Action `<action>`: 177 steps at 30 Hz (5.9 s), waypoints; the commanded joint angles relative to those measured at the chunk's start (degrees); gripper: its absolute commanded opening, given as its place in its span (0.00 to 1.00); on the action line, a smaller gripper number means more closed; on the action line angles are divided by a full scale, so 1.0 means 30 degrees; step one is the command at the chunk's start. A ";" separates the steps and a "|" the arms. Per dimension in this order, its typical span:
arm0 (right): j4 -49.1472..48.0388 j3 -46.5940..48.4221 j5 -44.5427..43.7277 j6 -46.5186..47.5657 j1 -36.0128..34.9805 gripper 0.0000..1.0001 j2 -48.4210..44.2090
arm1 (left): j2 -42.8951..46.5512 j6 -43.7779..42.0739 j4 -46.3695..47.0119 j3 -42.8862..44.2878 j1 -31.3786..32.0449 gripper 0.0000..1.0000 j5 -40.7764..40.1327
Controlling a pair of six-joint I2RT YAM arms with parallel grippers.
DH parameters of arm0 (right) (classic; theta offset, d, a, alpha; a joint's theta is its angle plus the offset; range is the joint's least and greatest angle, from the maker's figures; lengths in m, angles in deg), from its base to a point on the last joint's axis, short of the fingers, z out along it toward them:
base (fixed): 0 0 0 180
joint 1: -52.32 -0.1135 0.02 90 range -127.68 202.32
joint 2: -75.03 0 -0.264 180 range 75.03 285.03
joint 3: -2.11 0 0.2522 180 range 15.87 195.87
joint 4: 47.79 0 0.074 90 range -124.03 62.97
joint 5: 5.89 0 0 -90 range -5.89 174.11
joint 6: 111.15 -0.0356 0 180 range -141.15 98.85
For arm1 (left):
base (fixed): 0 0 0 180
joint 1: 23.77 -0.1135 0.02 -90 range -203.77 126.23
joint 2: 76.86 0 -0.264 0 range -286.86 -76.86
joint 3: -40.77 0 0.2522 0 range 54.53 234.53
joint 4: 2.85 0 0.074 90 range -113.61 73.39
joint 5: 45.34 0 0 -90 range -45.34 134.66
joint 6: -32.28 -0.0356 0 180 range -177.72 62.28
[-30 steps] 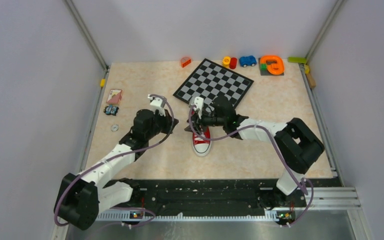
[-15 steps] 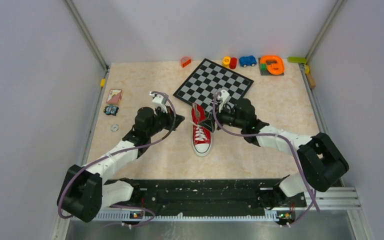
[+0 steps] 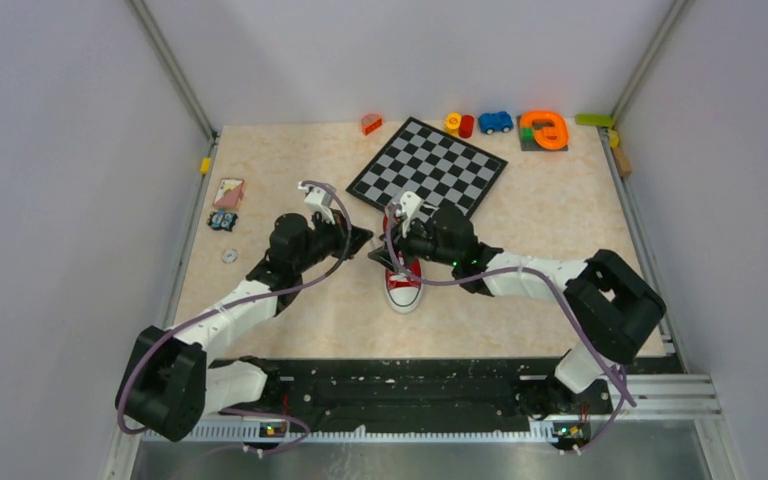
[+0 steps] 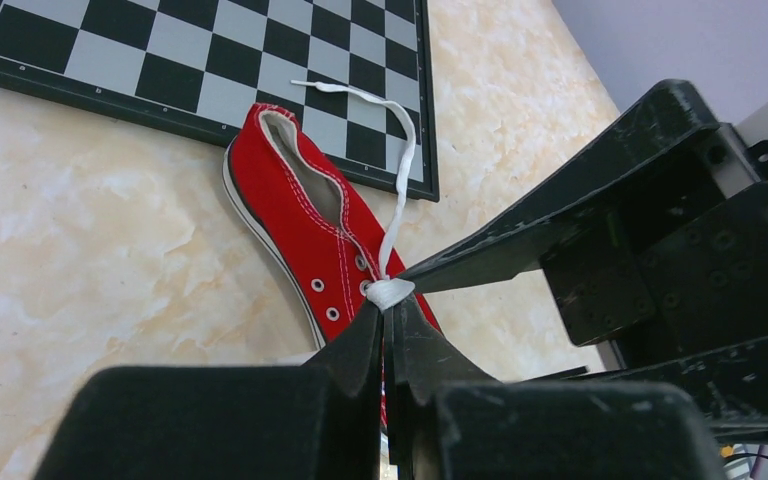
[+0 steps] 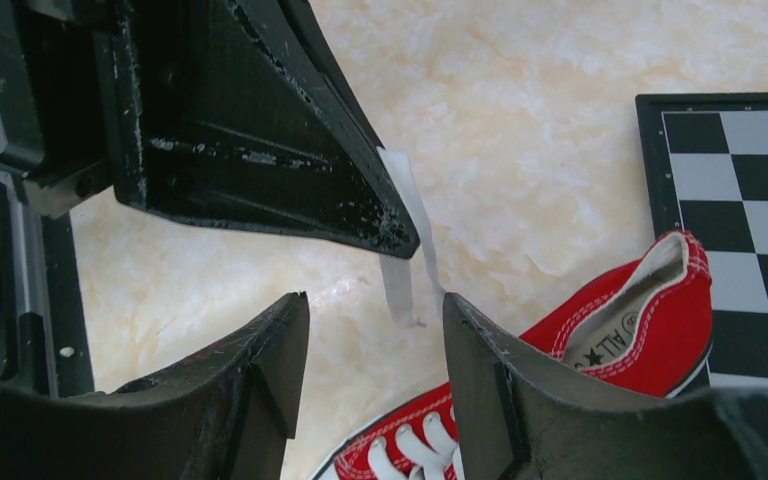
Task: Tie the shoes
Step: Wrap the shoelace around the shoelace.
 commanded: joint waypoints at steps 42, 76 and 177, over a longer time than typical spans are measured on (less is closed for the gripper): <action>-0.2441 -0.0143 -0.1751 0.5409 -0.1044 0.58 -0.0099 | 0.0367 -0.0446 0.0565 0.0846 -0.0101 0.00 0.0812; -0.4136 0.0638 0.0116 0.1451 0.0114 0.00 0.1784 | 0.1792 0.1069 0.1402 -0.1195 -0.0130 0.49 -0.0335; 0.5036 0.5588 -0.1583 -0.7727 0.1615 0.52 0.1711 | -0.5938 -0.8441 1.3393 -0.3441 0.4364 0.00 -0.3754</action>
